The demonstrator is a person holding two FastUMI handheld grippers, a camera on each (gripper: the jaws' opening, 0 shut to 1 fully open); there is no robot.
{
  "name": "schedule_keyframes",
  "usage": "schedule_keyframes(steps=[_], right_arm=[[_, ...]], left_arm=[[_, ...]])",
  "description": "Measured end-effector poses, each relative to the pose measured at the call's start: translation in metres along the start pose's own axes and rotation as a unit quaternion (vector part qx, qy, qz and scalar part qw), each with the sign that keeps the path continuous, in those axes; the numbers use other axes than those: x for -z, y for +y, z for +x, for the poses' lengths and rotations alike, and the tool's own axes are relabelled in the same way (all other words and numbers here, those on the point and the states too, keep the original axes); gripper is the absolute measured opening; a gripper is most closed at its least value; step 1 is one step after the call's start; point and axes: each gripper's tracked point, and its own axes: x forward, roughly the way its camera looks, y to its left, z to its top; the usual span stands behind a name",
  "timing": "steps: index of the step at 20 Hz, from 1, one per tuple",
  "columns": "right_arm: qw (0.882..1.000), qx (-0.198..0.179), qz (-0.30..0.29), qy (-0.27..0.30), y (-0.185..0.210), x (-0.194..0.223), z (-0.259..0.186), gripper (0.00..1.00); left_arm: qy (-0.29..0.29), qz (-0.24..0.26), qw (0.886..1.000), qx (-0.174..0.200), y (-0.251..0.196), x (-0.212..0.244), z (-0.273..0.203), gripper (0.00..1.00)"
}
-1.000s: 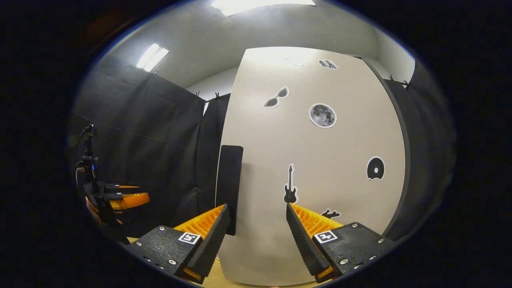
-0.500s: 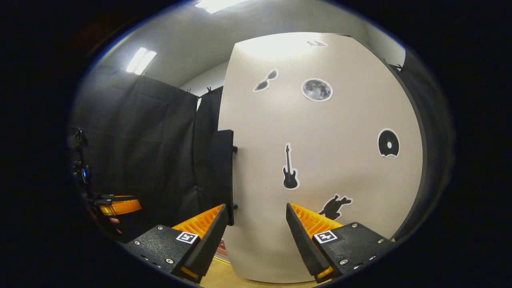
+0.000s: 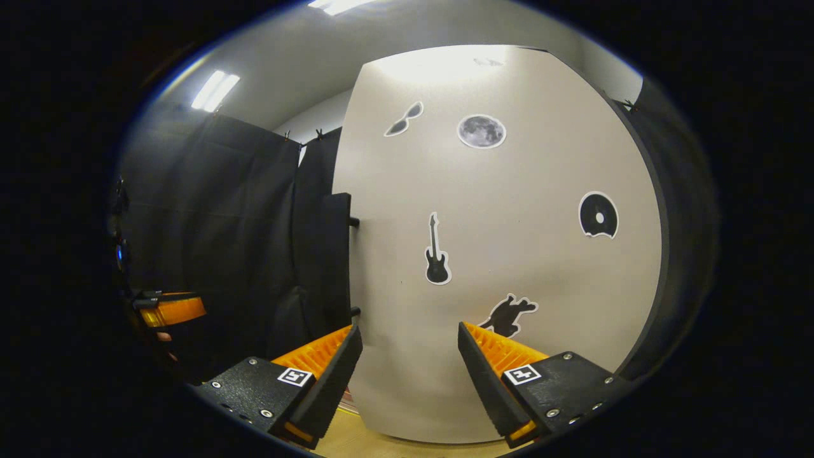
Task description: Open the cabinet door with the right hand, grasp the bottle in the cabinet with the left hand and place it on the coaster, then close the cabinet door with the right hand.
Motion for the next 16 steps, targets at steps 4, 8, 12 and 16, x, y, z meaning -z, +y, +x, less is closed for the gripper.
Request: schedule_keyframes(steps=[4,8,12,16], right_arm=[[1.000,0.013,0.007,-0.020,-0.012,-0.024,-0.046,0.94],[0.999,0.030,-0.016,-0.040,-0.029,-0.052,-0.094,0.94],[0.995,0.064,-0.037,-0.061,-0.051,-0.084,-0.148,0.94],[0.993,0.083,-0.041,-0.074,-0.064,-0.111,-0.185,0.94]], left_arm=[[-0.018,0.009,1.000,0.000,-0.012,-0.028,-0.013,0.92],[-0.033,0.021,0.999,0.002,-0.026,-0.060,-0.021,0.92],[-0.063,0.027,0.998,-0.008,-0.032,-0.104,-0.035,0.86],[-0.087,0.037,0.995,-0.038,-0.029,-0.144,-0.040,0.86]])
